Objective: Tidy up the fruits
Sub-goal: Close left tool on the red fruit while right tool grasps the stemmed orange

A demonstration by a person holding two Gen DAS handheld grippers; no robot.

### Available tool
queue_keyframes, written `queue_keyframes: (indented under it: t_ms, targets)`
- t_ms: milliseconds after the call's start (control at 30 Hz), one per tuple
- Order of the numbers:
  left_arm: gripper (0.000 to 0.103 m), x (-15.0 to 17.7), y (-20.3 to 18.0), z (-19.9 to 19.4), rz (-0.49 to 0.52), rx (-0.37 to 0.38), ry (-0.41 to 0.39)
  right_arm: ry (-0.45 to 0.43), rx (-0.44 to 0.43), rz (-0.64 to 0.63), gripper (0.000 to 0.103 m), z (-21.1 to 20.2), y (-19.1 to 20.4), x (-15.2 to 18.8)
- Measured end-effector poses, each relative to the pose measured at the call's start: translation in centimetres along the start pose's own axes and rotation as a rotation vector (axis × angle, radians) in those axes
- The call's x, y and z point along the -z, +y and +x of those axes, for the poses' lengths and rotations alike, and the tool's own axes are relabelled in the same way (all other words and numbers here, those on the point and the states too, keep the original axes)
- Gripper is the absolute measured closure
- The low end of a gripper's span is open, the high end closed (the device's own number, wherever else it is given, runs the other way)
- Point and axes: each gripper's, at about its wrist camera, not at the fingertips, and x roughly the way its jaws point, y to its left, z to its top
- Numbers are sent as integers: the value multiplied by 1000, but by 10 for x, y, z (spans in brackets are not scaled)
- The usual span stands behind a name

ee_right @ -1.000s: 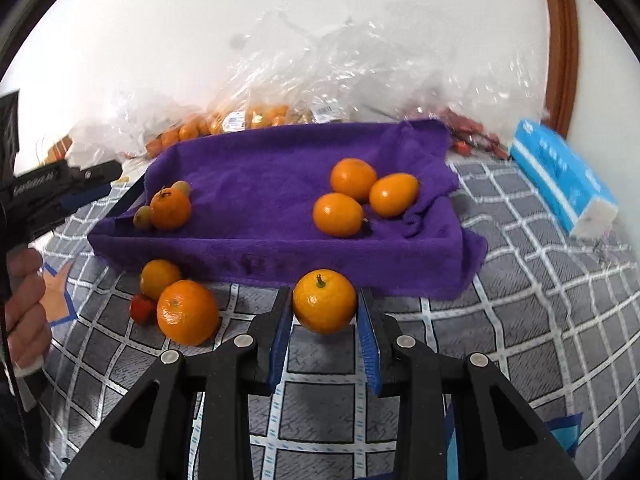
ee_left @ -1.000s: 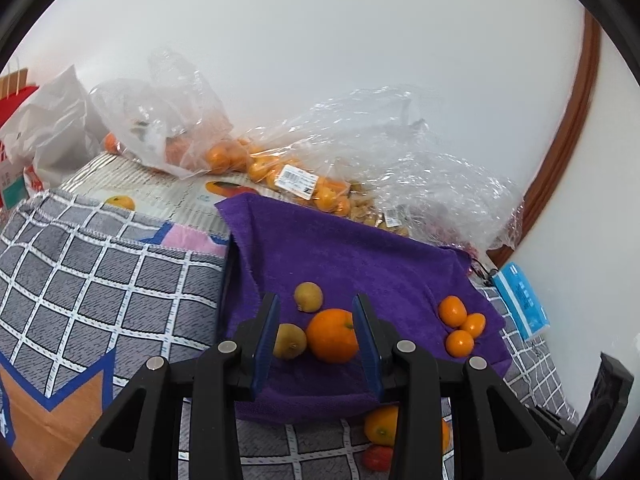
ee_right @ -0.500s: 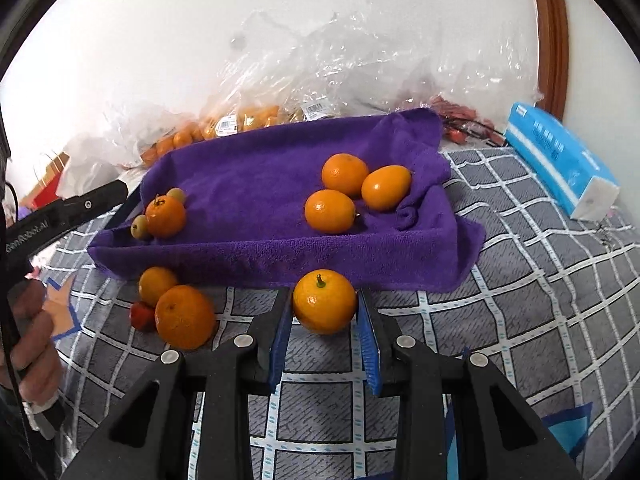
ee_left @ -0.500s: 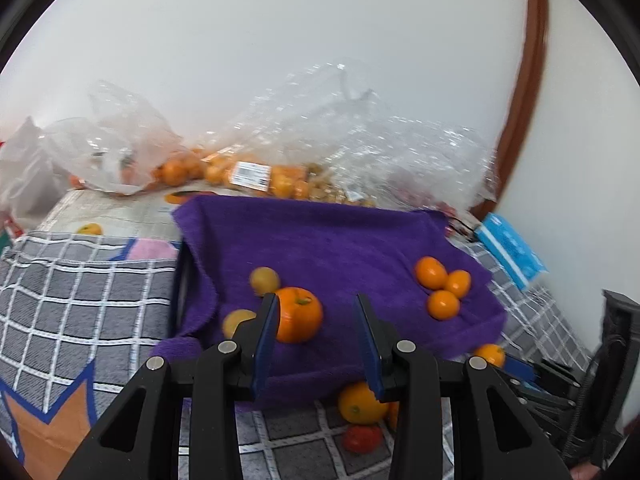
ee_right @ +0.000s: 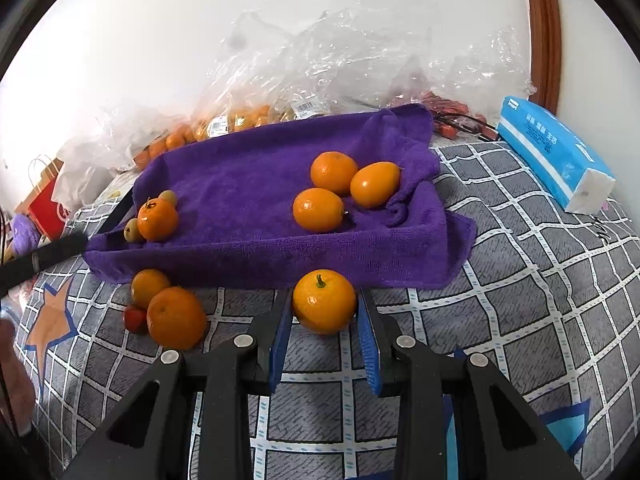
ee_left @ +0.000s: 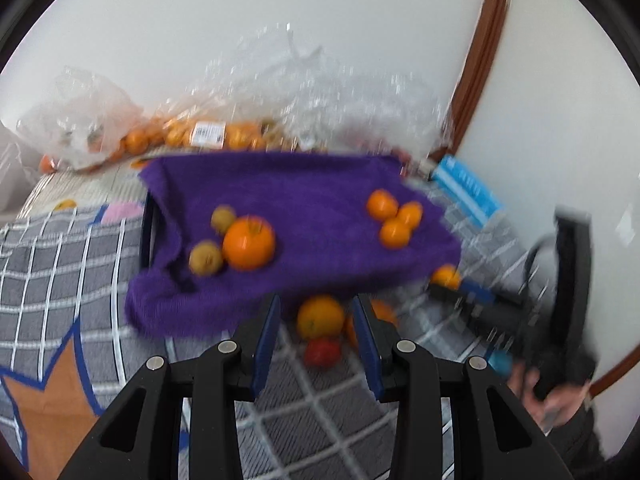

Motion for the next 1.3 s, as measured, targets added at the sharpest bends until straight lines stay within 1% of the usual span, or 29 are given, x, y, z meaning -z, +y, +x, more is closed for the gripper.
queue_keyframes:
  t_ms: [67,133,167,233,367,433,533,633,733,767,833,1033,1133,1300]
  targets:
    - [67,10,3,8,-4,-17,39,3,-1,-2,71,1,0,0]
    - [67,14,7,14,-33,18,66,4,2,-1,71,1,0,0]
    - [67,15,8,17,-49,51,76,4,2,1,71,1,0,0]
    - [67,16,8,20,-58,74,85,2,1,7,71,0,-2,0]
    - [67,17,8,25,-70,81,87,8,2,18,71,1,-4,0]
    - [68,16,10,29,-95,88,101,9,4,19,71,1,-5,0]
    - [69,16,14,33,-134,128,118,11,7,17,71,1,-5,0]
    - [70,18,17,36,-154,132,130,21,11,14,71,3,-4,0]
    - [75,19,18,35,-169,137,118,23,12,13,71,4,-4,1]
    - [78,19,18,36,-168,140,122,23,12,14,71,4,-4,1]
    - [78,20,17,37,-166,148,129,27,12,14,71,5,-3,0]
    - [79,20,14,36,-163,142,115,23,10,16,71,5,-3,-1]
    - [79,20,12,31,-151,121,95,19,11,18,71,3,-3,-1]
    - [79,20,3,21,-95,72,36,3,10,25,71,-1,-5,0]
